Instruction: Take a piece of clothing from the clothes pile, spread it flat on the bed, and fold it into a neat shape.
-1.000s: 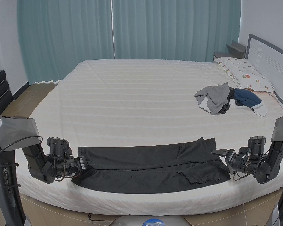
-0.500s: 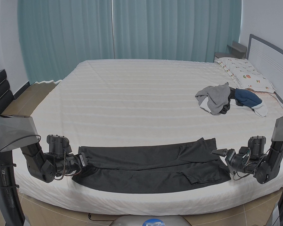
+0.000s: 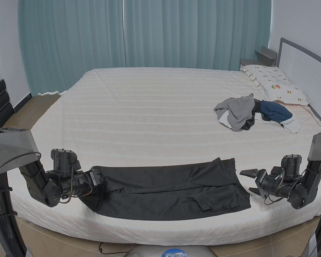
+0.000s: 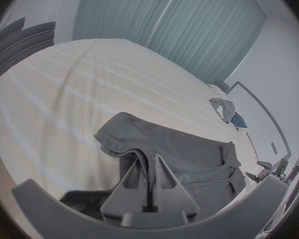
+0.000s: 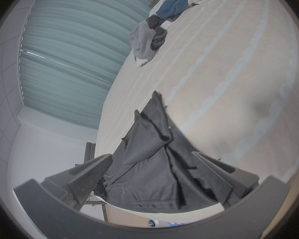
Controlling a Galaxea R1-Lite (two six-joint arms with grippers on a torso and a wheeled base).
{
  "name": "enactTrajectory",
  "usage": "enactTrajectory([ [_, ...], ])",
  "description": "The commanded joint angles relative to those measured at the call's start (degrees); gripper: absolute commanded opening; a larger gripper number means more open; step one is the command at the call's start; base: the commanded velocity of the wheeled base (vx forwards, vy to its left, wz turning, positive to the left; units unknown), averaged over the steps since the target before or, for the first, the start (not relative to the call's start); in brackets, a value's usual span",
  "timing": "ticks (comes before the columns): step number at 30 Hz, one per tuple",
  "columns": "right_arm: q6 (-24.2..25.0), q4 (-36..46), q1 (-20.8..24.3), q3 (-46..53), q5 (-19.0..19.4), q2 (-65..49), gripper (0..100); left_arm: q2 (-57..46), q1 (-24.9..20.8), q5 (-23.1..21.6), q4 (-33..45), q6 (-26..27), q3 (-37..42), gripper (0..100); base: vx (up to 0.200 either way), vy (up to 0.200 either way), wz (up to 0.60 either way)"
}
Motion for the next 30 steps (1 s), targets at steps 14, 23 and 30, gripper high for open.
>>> enactTrajectory([
  [14,-0.02,-0.02,0.13,0.08,0.00,-0.22,100,-4.18,-11.32,6.90,13.49,-5.13,-9.14,0,0.000,-0.200,0.00],
  [23,-0.02,-0.02,0.22,0.08,0.00,-0.31,100,-3.74,-17.29,9.01,27.64,-10.58,-20.12,0,0.000,-0.200,0.00],
  [30,-0.02,-0.02,0.40,0.08,0.00,-0.31,100,-2.69,-20.54,9.10,34.41,-12.69,-27.59,0,0.000,-0.200,0.00],
])
